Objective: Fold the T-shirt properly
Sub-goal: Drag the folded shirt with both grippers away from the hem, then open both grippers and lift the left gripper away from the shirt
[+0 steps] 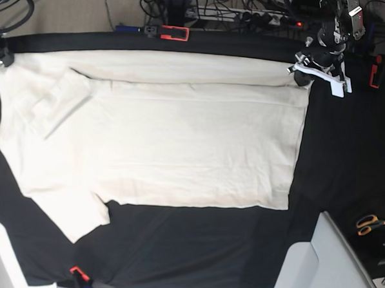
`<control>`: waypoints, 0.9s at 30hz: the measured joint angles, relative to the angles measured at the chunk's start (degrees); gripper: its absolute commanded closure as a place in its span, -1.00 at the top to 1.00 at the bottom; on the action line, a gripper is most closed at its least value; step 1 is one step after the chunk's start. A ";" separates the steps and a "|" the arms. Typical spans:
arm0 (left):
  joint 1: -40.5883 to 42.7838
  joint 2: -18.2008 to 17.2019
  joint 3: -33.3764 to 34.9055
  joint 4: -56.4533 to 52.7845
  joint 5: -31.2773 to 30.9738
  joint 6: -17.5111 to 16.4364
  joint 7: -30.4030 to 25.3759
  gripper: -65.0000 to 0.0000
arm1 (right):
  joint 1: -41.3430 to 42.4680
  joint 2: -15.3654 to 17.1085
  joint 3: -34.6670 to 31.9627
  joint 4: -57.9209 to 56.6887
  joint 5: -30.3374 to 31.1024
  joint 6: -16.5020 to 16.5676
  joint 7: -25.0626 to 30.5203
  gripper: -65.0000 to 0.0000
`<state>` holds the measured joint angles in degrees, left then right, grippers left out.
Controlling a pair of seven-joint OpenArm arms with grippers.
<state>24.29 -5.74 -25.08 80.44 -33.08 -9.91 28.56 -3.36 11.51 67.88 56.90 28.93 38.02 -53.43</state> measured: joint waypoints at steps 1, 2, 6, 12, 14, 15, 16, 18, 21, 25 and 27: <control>0.00 0.00 0.00 0.00 0.00 0.00 0.00 -1.00 | 0.00 0.02 0.00 0.00 0.02 0.00 0.00 -1.00; 0.00 0.00 0.00 0.00 0.00 0.00 0.00 -1.00 | 0.00 0.00 0.00 0.00 0.02 0.00 0.00 -1.00; 0.00 -0.02 0.00 -0.04 0.00 0.00 0.00 -1.00 | 0.00 0.02 0.00 0.00 0.02 -0.02 0.00 -1.00; -0.02 -0.31 0.00 -0.09 -0.02 -0.20 0.17 -1.00 | 0.00 0.02 -0.15 0.00 0.00 -0.02 0.00 -1.00; -0.02 -0.31 0.00 -0.09 -0.02 -0.20 0.17 -1.00 | 0.00 0.02 -0.15 0.00 0.02 -0.02 0.00 -0.99; -0.02 -0.31 0.00 -0.09 -0.02 -0.20 0.17 -1.00 | -0.02 0.00 -0.15 0.00 0.02 -0.02 0.00 -0.97; -0.02 -0.31 0.00 -0.09 -0.02 -0.20 0.17 -1.00 | 0.00 0.00 -0.15 0.00 0.02 0.00 0.00 -0.91; 0.00 -0.31 0.00 -0.09 -0.02 -0.17 0.17 -1.00 | -0.02 0.00 -0.11 0.00 -0.02 -0.02 -0.02 -0.70; 0.02 -0.31 0.00 -0.09 -0.02 -0.17 0.15 -0.90 | -0.17 0.00 -0.09 0.00 0.50 0.07 0.04 -0.33; 0.02 -0.37 -0.15 -0.68 -0.24 -0.26 -0.50 -0.64 | -0.57 0.02 -0.04 0.11 1.14 0.46 0.37 -0.08; 0.20 -0.37 -0.68 -0.92 -0.28 -0.63 -0.72 -0.54 | -0.72 0.02 0.02 0.11 1.33 0.46 0.72 -0.06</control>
<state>24.49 -6.11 -25.76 79.53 -33.36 -10.55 27.83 -4.08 11.53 67.90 57.01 30.26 38.48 -52.71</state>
